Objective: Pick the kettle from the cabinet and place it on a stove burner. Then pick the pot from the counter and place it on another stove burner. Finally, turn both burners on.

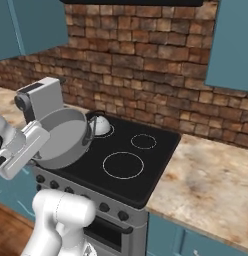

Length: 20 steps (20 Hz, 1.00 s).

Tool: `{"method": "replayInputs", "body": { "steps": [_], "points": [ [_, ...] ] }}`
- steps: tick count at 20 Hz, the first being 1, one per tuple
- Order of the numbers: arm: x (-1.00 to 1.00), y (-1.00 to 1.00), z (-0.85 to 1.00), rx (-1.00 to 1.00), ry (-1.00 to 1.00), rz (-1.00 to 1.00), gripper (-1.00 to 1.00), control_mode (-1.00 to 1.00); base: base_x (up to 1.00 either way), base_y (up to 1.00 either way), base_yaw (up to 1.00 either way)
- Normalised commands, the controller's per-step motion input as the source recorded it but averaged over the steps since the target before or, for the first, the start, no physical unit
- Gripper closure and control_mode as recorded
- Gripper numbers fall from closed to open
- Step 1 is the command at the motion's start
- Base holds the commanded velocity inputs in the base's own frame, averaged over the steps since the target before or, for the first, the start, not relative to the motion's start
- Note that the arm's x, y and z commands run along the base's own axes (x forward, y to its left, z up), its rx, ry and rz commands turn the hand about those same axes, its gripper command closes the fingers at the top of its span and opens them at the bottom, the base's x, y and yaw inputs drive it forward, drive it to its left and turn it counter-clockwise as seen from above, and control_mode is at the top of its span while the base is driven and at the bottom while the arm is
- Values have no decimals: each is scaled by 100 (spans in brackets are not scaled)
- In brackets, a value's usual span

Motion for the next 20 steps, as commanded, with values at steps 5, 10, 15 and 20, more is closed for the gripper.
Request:
{"method": "replayInputs", "body": {
  "steps": [5, 10, 15, 20],
  "points": [
    [0, 0, 0, 0, 0, 0, 100, 100, 36, -32, 0],
    [0, 0, 0, 0, 0, 0, 100, 100, 39, -21, 3],
    [0, 0, 0, 0, 0, 0, 100, 100, 27, -9, 3],
    [0, 0, 0, 0, 0, 0, 100, 100, 9, 0, 0]
  ]
}}
